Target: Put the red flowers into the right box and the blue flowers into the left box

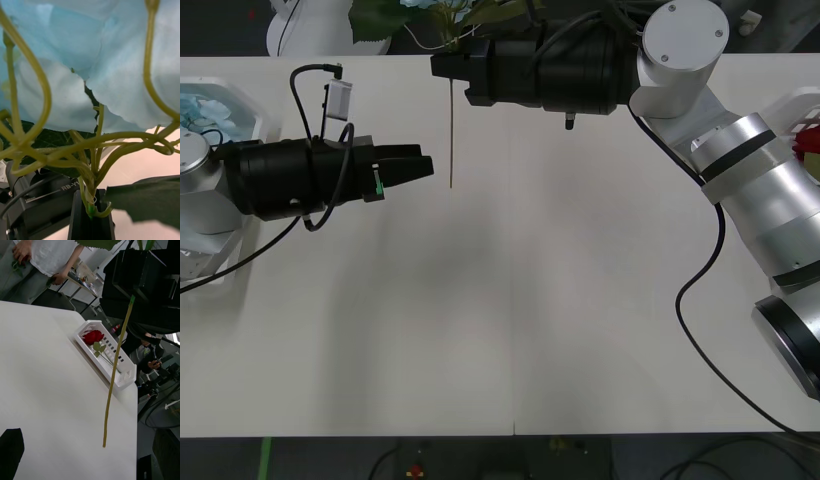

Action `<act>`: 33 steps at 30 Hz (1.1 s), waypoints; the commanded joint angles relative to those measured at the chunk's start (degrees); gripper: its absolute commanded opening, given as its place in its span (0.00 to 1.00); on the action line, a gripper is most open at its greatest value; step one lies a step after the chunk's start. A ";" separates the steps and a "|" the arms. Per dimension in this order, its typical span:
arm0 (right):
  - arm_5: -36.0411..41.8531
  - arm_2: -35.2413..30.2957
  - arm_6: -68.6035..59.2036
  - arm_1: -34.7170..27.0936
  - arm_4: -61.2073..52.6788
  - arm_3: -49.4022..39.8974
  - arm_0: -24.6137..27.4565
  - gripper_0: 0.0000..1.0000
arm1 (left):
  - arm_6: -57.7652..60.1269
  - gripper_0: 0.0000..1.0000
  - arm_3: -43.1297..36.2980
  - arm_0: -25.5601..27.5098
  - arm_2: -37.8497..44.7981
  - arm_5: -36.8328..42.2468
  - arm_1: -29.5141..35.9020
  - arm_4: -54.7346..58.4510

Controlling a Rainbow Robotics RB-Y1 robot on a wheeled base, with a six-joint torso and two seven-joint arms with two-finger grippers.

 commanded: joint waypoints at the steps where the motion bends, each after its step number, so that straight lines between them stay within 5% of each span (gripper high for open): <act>1: -0.57 0.75 -1.09 1.53 -0.81 -2.12 -3.00 0.00 | -1.79 1.00 -0.96 -4.17 -2.40 -3.23 -2.64 1.00; 7: -0.74 0.66 -1.09 1.53 -0.90 -2.12 -3.00 0.00 | -1.53 1.00 -0.96 -5.40 -3.72 -5.34 -4.84 1.00; 8: -0.83 0.75 -1.09 1.53 -0.81 -2.12 -3.00 0.00 | -1.53 0.78 -0.96 -5.66 -3.99 -5.61 -5.10 1.00; 10: -0.83 0.75 -1.09 1.53 -0.90 -2.12 -3.00 0.00 | -1.35 0.13 -0.96 -5.66 -4.34 -6.04 -5.36 1.09; 11: -0.83 0.66 -1.09 1.53 -0.90 -2.12 -3.00 0.00 | -1.35 0.00 -0.96 -5.75 -4.34 -6.13 -5.36 1.18; 31: -1.18 0.75 -1.17 1.53 -0.99 -2.12 -3.00 0.00 | -1.35 0.00 -0.87 -5.66 -4.51 -6.04 -5.19 2.76; 32: -1.18 0.75 -1.09 1.45 -0.90 -2.12 -3.00 0.04 | -1.35 0.00 -0.96 -5.66 -4.51 -6.04 -5.01 3.11; 33: -1.18 0.75 -1.17 1.45 -0.90 -2.12 -3.00 0.25 | -1.35 0.00 -0.96 -5.66 -4.51 -6.04 -4.92 3.29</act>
